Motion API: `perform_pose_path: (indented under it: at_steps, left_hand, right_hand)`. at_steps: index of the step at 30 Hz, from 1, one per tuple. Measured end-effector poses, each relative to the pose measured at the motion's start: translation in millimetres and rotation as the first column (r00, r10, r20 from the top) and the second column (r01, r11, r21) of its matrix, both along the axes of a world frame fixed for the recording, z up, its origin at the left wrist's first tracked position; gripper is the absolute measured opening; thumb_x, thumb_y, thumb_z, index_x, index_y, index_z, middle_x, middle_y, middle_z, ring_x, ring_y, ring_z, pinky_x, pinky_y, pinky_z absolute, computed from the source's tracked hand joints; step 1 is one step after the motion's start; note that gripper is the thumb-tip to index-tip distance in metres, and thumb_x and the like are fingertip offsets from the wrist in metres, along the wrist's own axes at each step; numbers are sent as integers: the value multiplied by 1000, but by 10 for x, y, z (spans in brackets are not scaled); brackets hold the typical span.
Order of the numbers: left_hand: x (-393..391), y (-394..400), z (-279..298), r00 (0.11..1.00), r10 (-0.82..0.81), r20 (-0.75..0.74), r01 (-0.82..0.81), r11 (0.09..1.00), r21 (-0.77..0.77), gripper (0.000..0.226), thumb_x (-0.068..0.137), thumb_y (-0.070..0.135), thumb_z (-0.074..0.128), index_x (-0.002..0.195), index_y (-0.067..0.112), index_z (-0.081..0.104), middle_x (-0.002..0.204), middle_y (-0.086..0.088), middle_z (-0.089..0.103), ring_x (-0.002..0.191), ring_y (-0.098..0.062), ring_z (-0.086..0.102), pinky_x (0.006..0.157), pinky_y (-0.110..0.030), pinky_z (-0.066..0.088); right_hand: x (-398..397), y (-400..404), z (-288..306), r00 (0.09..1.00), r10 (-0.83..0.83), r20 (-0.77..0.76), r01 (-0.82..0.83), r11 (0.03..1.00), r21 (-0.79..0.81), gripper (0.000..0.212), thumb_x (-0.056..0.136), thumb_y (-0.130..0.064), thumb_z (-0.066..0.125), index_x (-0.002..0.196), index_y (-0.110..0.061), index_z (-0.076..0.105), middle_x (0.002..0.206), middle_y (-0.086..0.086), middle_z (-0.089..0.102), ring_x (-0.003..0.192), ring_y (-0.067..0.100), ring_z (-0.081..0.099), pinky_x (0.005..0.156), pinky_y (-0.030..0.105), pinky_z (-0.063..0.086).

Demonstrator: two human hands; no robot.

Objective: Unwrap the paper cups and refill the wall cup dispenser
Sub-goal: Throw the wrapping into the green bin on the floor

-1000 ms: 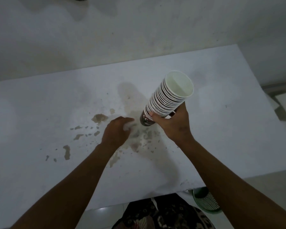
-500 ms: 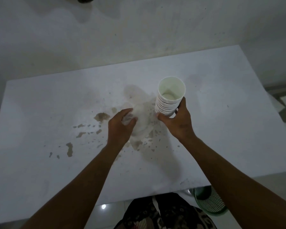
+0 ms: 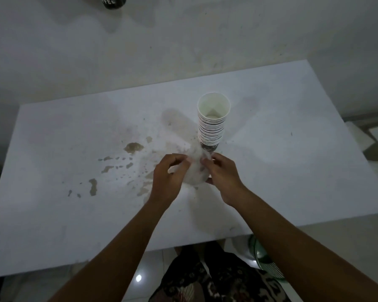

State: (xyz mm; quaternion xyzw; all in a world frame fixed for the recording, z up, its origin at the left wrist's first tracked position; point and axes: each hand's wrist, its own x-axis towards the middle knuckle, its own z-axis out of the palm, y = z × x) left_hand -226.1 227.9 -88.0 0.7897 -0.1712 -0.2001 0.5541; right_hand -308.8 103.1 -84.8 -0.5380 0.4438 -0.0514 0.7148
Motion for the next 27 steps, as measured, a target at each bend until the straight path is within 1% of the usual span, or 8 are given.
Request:
perform_pose_path:
  at_steps: [3, 6, 9, 13, 16, 19, 22, 27]
  left_hand:
    - [-94, 24, 116, 963, 100, -250, -127, 987, -96, 28, 100, 39, 51, 108, 25, 73, 112, 7, 71, 104, -8, 65, 81, -24, 53]
    - [-192, 3, 170, 919, -11, -394, -16, 998, -65, 30, 100, 44, 48, 128, 38, 57, 114, 16, 64, 102, -6, 65, 76, -27, 59]
    - [-319, 9, 173, 949, -81, -306, 74, 997, -36, 28, 99, 35, 56, 126, 37, 61, 103, 19, 68, 90, -3, 69, 68, -26, 60]
    - [-403, 46, 175, 990, -25, -140, 31, 999, 43, 19, 93, 29, 65, 110, 35, 70, 99, 14, 72, 87, -2, 67, 78, -27, 58]
    - [-467, 115, 171, 994, -50, -94, 54, 998, 40, 17, 92, 25, 67, 105, 35, 72, 96, 14, 73, 88, -5, 68, 82, -27, 57]
    - [-595, 205, 210, 986, -160, -53, 161, 987, 5, 18, 92, 23, 67, 105, 34, 74, 92, 21, 71, 87, -3, 69, 78, -18, 54]
    - [-807, 275, 280, 967, -247, -67, 248, 969, 1, 23, 94, 22, 65, 113, 30, 73, 96, 18, 73, 89, -3, 69, 76, -16, 55]
    - [-1287, 321, 353, 757, -480, -444, 456, 874, -167, 48, 94, 27, 65, 140, 36, 53, 117, 5, 65, 106, -15, 66, 80, -43, 61]
  right_hand:
    - [-101, -53, 1, 998, -30, 46, 29, 999, 14, 13, 94, -13, 64, 104, -15, 72, 102, 8, 73, 103, 30, 69, 87, 47, 59]
    - [-195, -82, 32, 996, -19, 84, 16, 999, 44, 21, 94, -14, 64, 114, -18, 71, 112, 7, 73, 104, 28, 70, 87, 48, 60]
    - [-273, -40, 93, 1000, -27, -5, 27, 1000, 1, 26, 96, -20, 60, 121, -15, 67, 116, 8, 71, 106, 29, 68, 89, 47, 59]
    - [-462, 98, 294, 988, -112, 109, 98, 987, 127, 35, 99, -33, 45, 120, -15, 66, 118, 7, 68, 110, 26, 63, 86, 43, 58]
    - [-595, 239, 365, 992, -97, 83, 107, 987, -120, 30, 97, -47, 55, 123, -34, 62, 129, -2, 62, 116, 21, 60, 94, 45, 57]
    - [-779, 419, 329, 984, -120, 129, 162, 900, -404, 24, 95, -41, 61, 116, -35, 69, 115, -15, 67, 106, 9, 63, 86, 23, 57]
    - [-1051, 549, 284, 964, -214, 161, 267, 821, -506, 16, 93, -31, 67, 105, -27, 76, 97, -20, 71, 91, -1, 66, 73, 7, 50]
    - [-1706, 592, 108, 917, -379, 127, 381, 732, -565, 24, 93, -8, 62, 107, -18, 77, 103, -15, 71, 88, -13, 63, 74, 3, 47]
